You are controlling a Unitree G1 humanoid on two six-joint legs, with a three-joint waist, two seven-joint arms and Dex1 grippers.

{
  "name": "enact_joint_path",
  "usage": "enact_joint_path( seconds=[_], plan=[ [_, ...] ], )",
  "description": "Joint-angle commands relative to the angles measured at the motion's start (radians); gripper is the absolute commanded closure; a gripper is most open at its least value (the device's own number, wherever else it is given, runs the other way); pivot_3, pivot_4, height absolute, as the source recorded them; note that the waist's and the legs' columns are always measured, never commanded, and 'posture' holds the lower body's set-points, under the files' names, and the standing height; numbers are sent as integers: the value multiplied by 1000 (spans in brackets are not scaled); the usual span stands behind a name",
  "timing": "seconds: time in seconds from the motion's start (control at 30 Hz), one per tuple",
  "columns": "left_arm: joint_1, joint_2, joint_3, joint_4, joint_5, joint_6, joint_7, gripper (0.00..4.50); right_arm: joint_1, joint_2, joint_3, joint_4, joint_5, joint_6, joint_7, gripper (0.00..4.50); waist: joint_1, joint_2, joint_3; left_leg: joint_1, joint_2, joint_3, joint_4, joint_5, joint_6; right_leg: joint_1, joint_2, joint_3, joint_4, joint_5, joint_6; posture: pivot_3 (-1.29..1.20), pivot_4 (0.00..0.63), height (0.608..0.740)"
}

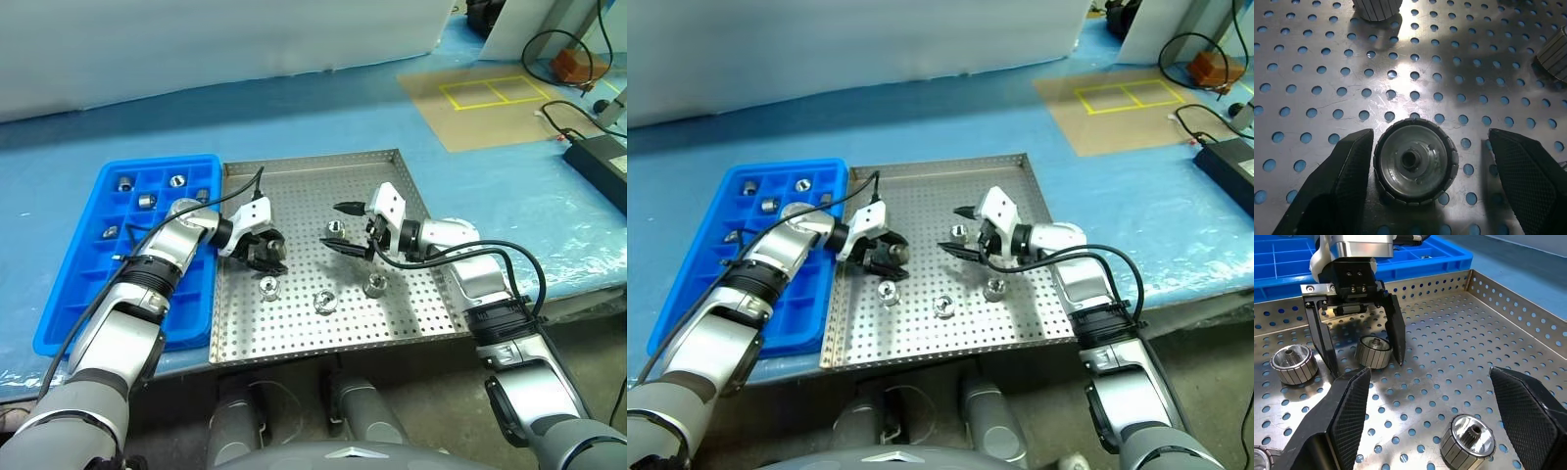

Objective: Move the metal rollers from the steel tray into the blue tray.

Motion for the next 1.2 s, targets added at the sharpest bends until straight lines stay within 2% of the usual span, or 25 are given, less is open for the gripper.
enact_joint_path(
  seconds=[0.03, 0.1, 0.23, 0.37, 0.47, 0.6, 0.77, 0.87, 0.93, 1.03, 1.2],
  plan=[
    [25, 23, -9, -12, 20, -7, -21, 1765, -6, 7, -9, -31, 10, -16, -9, 478, -2, 0, 0, 0, 0, 0, 0, 0, 0, 0, 0, 0, 0, 0, 0, -547, 150, 740],
    [26, 21, -7, -7, 39, -2, 21, 2425, -9, 12, -8, -28, 10, -18, -11, 478, -8, 0, 0, -1, 0, 0, 0, 0, 0, 0, 0, -1, 0, 0, 0, -540, 150, 740],
    [46, 33, 6, -39, 19, 7, -5, 2751, -18, 23, -2, -16, 7, -25, -13, 478, -20, 0, 0, -1, 0, -1, -1, 1, 2, 0, 0, -1, -1, 0, 0, -528, 150, 740],
    [61, 37, 55, -112, -3, 34, 60, 2751, -29, 32, 2, -3, 7, -32, -6, 478, -25, 0, 0, -1, 0, -1, -1, 1, 2, 0, 0, -1, -2, 0, 0, -506, 150, 740],
    [118, 87, 116, -318, -74, 63, 36, 2751, -39, 39, 6, -1, 19, -28, 14, 478, -26, 1, 2, -1, 0, -1, -1, 1, 2, 0, -1, -2, -1, 0, 0, -479, 150, 740],
    [210, 200, 244, -657, -233, 214, 17, 2751, -71, 59, 12, 23, 27, -30, 44, 478, -27, 2, 5, -5, 1, -1, -3, 2, 1, -5, -1, -3, -1, -1, 0, -427, 150, 740],
    [358, 337, 424, -914, -349, 344, 75, 2751, -155, 114, 34, 105, 32, -60, 110, 478, -22, 6, 7, -6, 1, -1, -5, 3, 0, -8, -1, -4, 2, -2, -2, -342, 150, 740],
    [521, 415, 572, -1045, -412, 423, 98, 2751, -225, 165, 53, 165, 43, -83, 176, 478, -15, 7, 8, -5, 1, -2, -7, 4, -3, -8, -1, -4, 3, -3, -3, -269, 150, 740],
    [655, 451, 669, -1102, -396, 437, 120, 2751, -275, 203, 60, 205, 56, -93, 219, 478, -12, 7, 9, -6, 1, -2, -7, 4, -4, -8, -1, -5, 3, -3, -3, -214, 150, 740],
    [818, 458, 792, -1134, -322, 381, 185, 2751, -343, 268, 70, 268, 64, -113, 269, 478, 14, 7, 9, -5, 2, -3, -9, 5, -5, -9, -1, -6, 3, -4, -4, -129, 150, 740],
    [939, 354, 951, -1216, -345, 426, 348, 2751, -422, 360, 68, 331, 90, -117, 342, 478, 90, 8, 10, -5, 4, -2, -11, 6, -8, -9, -1, -9, 3, -5, -6, -19, 150, 740]
  ],
)
